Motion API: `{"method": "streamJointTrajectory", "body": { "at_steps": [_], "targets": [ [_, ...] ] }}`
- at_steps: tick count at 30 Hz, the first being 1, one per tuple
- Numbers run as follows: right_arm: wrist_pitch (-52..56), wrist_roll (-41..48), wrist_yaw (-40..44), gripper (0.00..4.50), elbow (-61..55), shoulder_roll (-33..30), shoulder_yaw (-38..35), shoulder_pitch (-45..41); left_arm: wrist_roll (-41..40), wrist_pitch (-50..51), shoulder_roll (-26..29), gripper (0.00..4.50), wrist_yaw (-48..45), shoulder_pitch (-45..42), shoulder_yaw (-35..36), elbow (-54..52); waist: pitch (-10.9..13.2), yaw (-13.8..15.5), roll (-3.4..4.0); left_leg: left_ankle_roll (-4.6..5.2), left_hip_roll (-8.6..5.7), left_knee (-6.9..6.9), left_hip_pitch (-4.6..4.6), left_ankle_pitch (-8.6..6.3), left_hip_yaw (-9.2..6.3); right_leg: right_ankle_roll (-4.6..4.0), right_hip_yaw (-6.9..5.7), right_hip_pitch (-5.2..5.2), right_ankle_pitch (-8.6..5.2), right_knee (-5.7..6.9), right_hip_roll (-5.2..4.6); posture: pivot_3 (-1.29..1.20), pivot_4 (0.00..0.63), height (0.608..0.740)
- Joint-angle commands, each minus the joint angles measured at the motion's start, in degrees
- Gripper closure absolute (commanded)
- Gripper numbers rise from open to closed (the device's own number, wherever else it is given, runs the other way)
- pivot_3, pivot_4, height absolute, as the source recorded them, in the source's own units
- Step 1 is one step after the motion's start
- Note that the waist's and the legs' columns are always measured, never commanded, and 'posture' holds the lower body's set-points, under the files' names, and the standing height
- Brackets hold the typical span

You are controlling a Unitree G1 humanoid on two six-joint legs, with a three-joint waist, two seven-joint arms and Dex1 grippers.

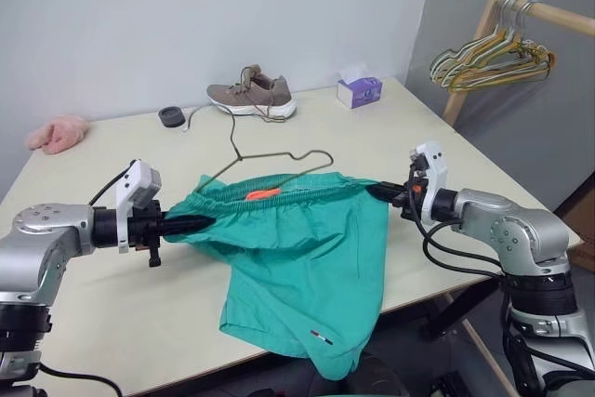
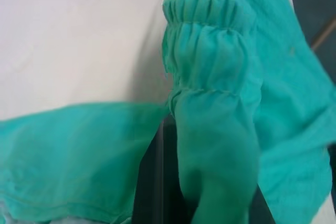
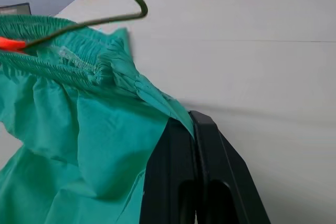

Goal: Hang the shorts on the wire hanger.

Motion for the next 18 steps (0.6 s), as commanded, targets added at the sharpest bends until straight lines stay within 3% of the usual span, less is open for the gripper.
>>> {"method": "streamJointTrajectory", "body": {
  "at_steps": [1, 9, 18],
  "targets": [
    [-1.1, -2.0, -2.4, 4.45, 1.7, -1.8, -3.2, 0.5, -4.1, 3.9, 0.9, 4.50, 0.7, -0.1, 5.8, -2.2, 0.0, -0.2, 0.00, 0.00, 0.00, -0.01, 0.00, 0.00, 0.01, 0.00, 0.02, 0.00, 0.00, 0.00, 0.00, -0.32, 0.000, 0.740],
    [-2.1, -2.7, -2.6, 4.45, 5.2, -2.8, -3.5, 0.4, -6.8, 6.0, 3.6, 4.50, -3.7, 4.6, 6.4, -8.5, 0.0, -0.1, 0.02, 0.00, 0.00, -0.02, 0.00, 0.00, 0.02, -0.28, 0.02, -0.03, 0.16, 0.01, 0.00, -0.31, 0.000, 0.740],
    [-2.7, -3.0, -2.7, 4.45, 6.5, -3.5, -3.6, 0.0, -3.9, 3.0, 5.2, 4.50, -5.8, 6.4, 4.8, -8.6, 0.0, 0.0, 0.03, 0.00, 0.00, -0.01, 0.03, 0.00, 0.03, -0.18, 0.04, 0.01, 0.09, 0.00, 0.01, -0.31, 0.000, 0.740]
  ]
}}
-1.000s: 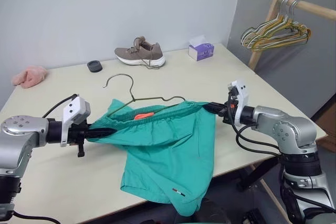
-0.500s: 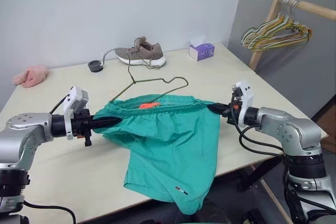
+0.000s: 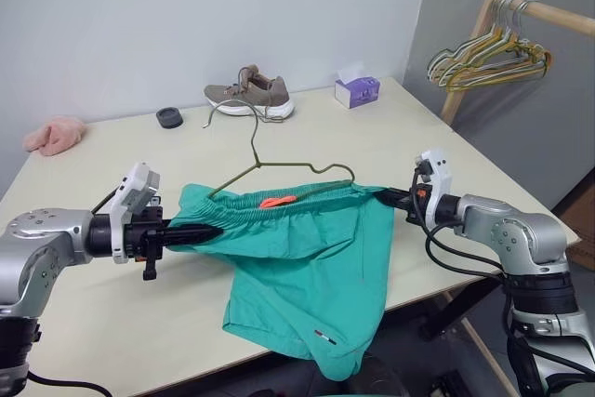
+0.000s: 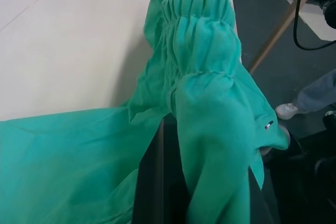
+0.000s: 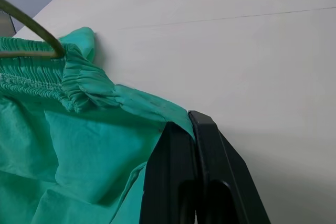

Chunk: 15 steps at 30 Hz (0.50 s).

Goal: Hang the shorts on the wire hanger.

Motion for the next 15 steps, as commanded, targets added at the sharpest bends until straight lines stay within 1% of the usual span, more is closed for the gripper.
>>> {"method": "streamJointTrajectory", "body": {
  "at_steps": [1, 8, 11, 15],
  "targets": [
    [-1.4, -2.7, -2.5, 4.45, 1.0, -2.7, -3.5, -0.6, 2.2, -2.5, 2.8, 4.50, -1.6, 0.8, 2.3, 0.7, 0.0, 0.0, 0.00, 0.00, 0.00, 0.00, 0.00, 0.00, 0.00, -0.04, 0.00, -0.01, 0.02, 0.00, 0.00, -0.31, 0.000, 0.740],
    [-1.2, -2.7, -2.2, 4.45, 0.5, -2.9, -3.8, -0.9, 6.5, -6.7, 4.2, 4.50, -2.6, 2.3, 0.8, 3.1, 0.0, -0.1, 0.07, 0.00, 0.03, -0.02, 0.00, 0.00, 0.04, -0.06, 0.01, -0.01, 0.02, -0.02, 0.02, -0.31, 0.000, 0.740],
    [-1.3, -2.7, -1.7, 4.45, -0.4, -2.9, -3.3, -0.8, 6.7, -6.7, 3.7, 4.50, -2.9, 2.2, 1.1, 3.4, 0.0, -0.1, 0.08, 0.00, 0.03, -0.01, 0.00, 0.00, 0.06, 0.01, 0.04, -0.01, -0.02, -0.01, 0.02, -0.31, 0.000, 0.740],
    [-4.6, -3.9, 2.6, 4.45, -5.0, -4.5, 1.2, 0.5, 6.3, -6.2, 2.5, 4.50, -1.7, 0.8, 1.5, 3.7, 0.0, 0.0, 0.07, 0.00, 0.03, -0.01, 0.00, 0.00, 0.06, 0.04, 0.04, -0.01, -0.04, -0.01, 0.01, -0.31, 0.000, 0.740]
  ]
}}
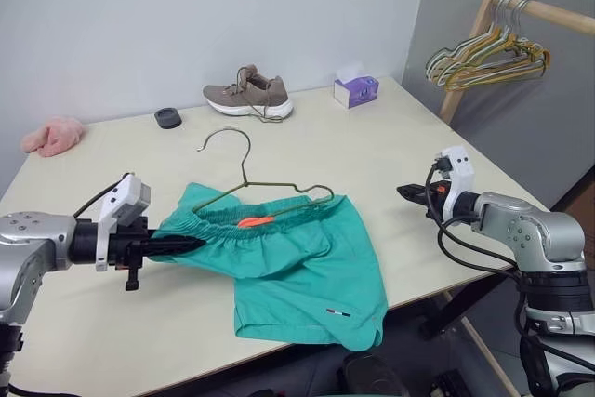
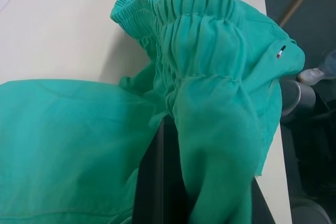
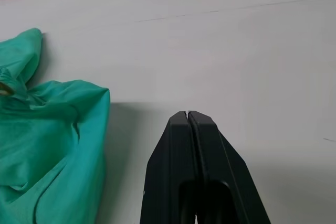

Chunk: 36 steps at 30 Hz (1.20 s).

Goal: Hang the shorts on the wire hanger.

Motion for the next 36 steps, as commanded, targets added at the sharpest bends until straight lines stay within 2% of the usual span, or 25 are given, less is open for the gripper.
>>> {"method": "streamJointTrajectory", "body": {
  "at_steps": [1, 2, 5, 9, 14, 26, 29, 36],
  "targets": [
    [-4.2, -1.3, 4.5, 4.45, -6.7, -2.1, 4.3, 0.6, -1.0, 0.4, -0.8, 4.50, 1.4, -2.4, 1.7, -0.2, 0.0, 0.1, 0.00, 0.00, 0.00, 0.00, 0.00, 0.00, -0.01, 0.09, -0.02, 0.00, -0.05, 0.00, 0.00, -0.31, 0.000, 0.740],
    [-5.2, -1.4, 5.7, 4.45, -7.8, -2.1, 5.2, 0.9, -1.4, 0.9, -1.3, 4.50, 2.1, -2.9, 1.8, -0.1, 0.0, 0.1, -0.01, 0.00, 0.01, -0.01, -0.01, 0.00, -0.01, 0.11, -0.02, -0.01, -0.07, -0.01, 0.00, -0.32, 0.000, 0.740],
    [-10.0, -5.1, 6.4, 3.90, -8.7, -2.1, 8.8, 0.8, -2.9, 2.8, -3.3, 4.50, 4.6, -5.3, 2.8, 0.7, 0.0, 0.1, -0.02, 0.00, 0.00, 0.01, -0.01, 0.00, -0.01, 0.14, -0.01, 0.01, -0.07, -0.01, -0.01, -0.32, 0.000, 0.740],
    [-18.0, -11.6, 6.7, 2.48, -6.3, -1.5, 13.5, -0.6, -4.4, 4.8, -4.5, 4.50, 6.3, -7.4, 3.7, 1.0, 0.0, -0.2, -0.06, 0.00, 0.00, 0.03, 0.00, 0.00, -0.01, 0.15, -0.01, 0.01, -0.08, -0.01, -0.01, -0.32, 0.000, 0.740],
    [-25.4, -18.0, 8.2, 0.82, 1.5, 2.6, 19.6, -5.8, -5.2, 5.9, -4.8, 4.50, 7.1, -8.2, 3.9, 0.2, 0.0, -0.5, -0.05, 0.00, 0.00, 0.02, 0.04, 0.00, -0.01, 0.13, 0.00, -0.01, -0.06, 0.03, 0.00, -0.31, 0.000, 0.740],
    [-33.1, -24.5, 16.5, 0.82, 22.1, 12.3, 25.9, -16.0, -5.4, 5.9, -5.0, 4.50, 7.5, -7.8, 3.5, -0.6, -0.1, -0.4, -0.08, -0.01, -0.02, 0.00, 0.07, 0.00, -0.06, -0.17, -0.04, 0.01, 0.12, 0.03, 0.00, -0.30, 0.000, 0.740],
    [-34.2, -25.3, 15.7, 1.42, 26.8, 14.9, 24.9, -18.1, -5.3, 5.8, -5.1, 4.50, 7.6, -7.7, 3.2, -0.7, -0.1, -0.5, -0.08, -0.02, -0.02, 0.01, 0.07, 0.01, -0.06, -0.20, -0.04, 0.00, 0.14, 0.05, 0.00, -0.30, 0.000, 0.740],
    [-34.9, -26.4, 13.8, 3.86, 29.3, 16.7, 22.4, -18.1, -5.5, 6.2, -5.2, 4.50, 7.9, -7.3, 3.5, -1.3, -0.1, -0.5, -0.08, -0.02, -0.03, 0.01, 0.09, 0.01, -0.10, -0.23, -0.04, -0.02, 0.16, 0.07, 0.01, -0.30, 0.000, 0.740]
  ]
}}
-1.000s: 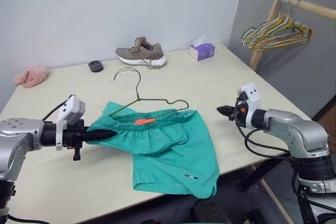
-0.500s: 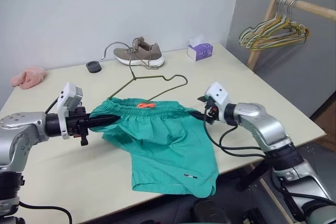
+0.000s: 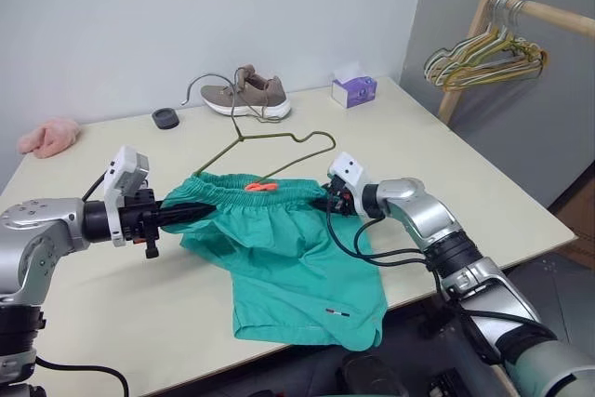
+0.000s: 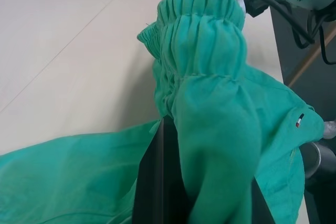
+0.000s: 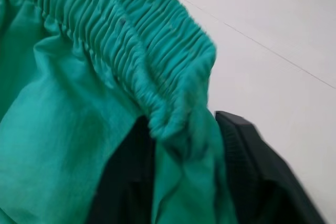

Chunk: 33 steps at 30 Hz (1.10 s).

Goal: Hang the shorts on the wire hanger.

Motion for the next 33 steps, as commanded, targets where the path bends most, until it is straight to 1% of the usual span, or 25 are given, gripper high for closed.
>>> {"method": "streamJointTrajectory", "body": {
  "at_steps": [1, 2, 8, 14, 18, 25, 33],
  "targets": [
    [-1.3, -0.2, -0.4, 4.16, -1.1, -0.2, -2.7, -0.8, -0.8, 0.1, 0.1, 4.50, 0.3, -0.1, 1.8, -1.4, 0.0, 0.1, 0.00, 0.00, 0.00, 0.00, 0.00, 0.00, 0.00, 0.00, 0.01, -0.02, 0.00, 0.00, 0.00, -0.30, 0.000, 0.740],
    [-1.1, -0.1, -0.3, 4.48, -1.5, -0.6, -3.1, -0.4, -0.9, 0.1, 0.1, 4.50, 0.4, 0.1, 1.9, -1.5, 0.0, 0.1, 0.00, 0.00, 0.00, 0.00, 0.00, 0.00, 0.00, 0.00, 0.00, -0.01, 0.00, 0.00, 0.00, -0.30, 0.000, 0.740],
    [1.3, 1.2, 0.2, 4.48, -5.5, -4.3, -6.8, 2.2, -3.0, 2.4, 1.3, 4.50, -0.8, 2.1, 3.3, -2.9, 0.0, 0.1, 0.01, 0.00, 0.00, 0.00, -0.01, 0.00, -0.01, 0.00, 0.00, 0.01, 0.00, 0.01, 0.00, -0.30, 0.000, 0.740],
    [6.1, 3.5, 1.1, 4.48, -10.0, -7.9, -10.0, 4.9, -5.0, 4.6, 3.1, 4.50, -3.3, 3.9, 4.4, -4.0, 0.0, 0.1, 0.00, 0.00, 0.01, 0.00, 0.00, 0.00, -0.01, 0.00, 0.00, 0.02, 0.00, 0.01, 0.01, -0.30, 0.000, 0.740],
    [8.6, 4.7, 1.1, 4.48, -12.5, -9.6, -11.1, 6.5, -3.8, 3.9, 4.4, 4.50, -4.3, 4.7, 4.2, -3.9, 0.0, 0.1, 0.03, 0.00, 0.00, 0.00, 0.01, 0.00, -0.01, -0.01, 0.01, 0.04, 0.00, 0.01, 0.02, -0.30, 0.000, 0.740],
    [10.3, 6.1, 0.6, 4.48, -14.7, -11.2, -11.7, 6.8, -1.6, 1.7, 6.1, 4.50, -5.7, 6.7, 3.6, -3.1, 0.0, 0.2, 0.03, 0.00, 0.01, 0.00, 0.02, 0.00, -0.01, -0.01, 0.01, 0.03, 0.00, 0.00, 0.02, -0.29, 0.000, 0.740],
    [11.6, 7.3, 1.5, 4.48, -18.8, -12.8, -11.1, 8.0, 2.8, -2.8, 6.5, 4.50, -4.7, 7.4, 2.4, -0.7, 0.0, 0.3, 0.03, 0.00, 0.02, -0.01, 0.01, 0.00, -0.01, -0.01, 0.01, 0.03, 0.00, -0.01, 0.02, -0.29, 0.000, 0.740]
  ]
}}
